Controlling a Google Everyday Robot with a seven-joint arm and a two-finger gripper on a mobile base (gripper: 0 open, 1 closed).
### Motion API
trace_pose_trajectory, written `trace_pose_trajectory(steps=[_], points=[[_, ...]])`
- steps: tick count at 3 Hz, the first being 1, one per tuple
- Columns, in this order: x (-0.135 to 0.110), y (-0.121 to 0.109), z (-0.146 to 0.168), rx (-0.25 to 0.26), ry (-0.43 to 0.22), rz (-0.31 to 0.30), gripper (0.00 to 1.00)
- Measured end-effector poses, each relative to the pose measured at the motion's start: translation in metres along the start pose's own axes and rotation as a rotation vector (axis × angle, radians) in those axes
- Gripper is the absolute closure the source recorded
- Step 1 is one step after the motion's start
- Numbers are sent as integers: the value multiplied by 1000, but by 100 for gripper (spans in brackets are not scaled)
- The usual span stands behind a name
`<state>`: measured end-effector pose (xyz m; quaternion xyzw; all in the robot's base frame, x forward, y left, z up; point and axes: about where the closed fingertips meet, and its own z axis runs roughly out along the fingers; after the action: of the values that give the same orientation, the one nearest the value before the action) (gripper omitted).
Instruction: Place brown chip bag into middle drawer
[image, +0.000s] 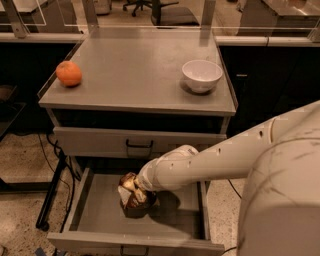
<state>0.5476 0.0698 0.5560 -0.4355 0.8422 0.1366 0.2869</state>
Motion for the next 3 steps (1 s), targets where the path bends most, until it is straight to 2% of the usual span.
trace_pose_trajectory(steps=[1,2,3], points=[[9,-1,7,-12,-13,40,100],[17,1,22,-43,-35,74,100],[24,13,39,-95,-36,86,100]])
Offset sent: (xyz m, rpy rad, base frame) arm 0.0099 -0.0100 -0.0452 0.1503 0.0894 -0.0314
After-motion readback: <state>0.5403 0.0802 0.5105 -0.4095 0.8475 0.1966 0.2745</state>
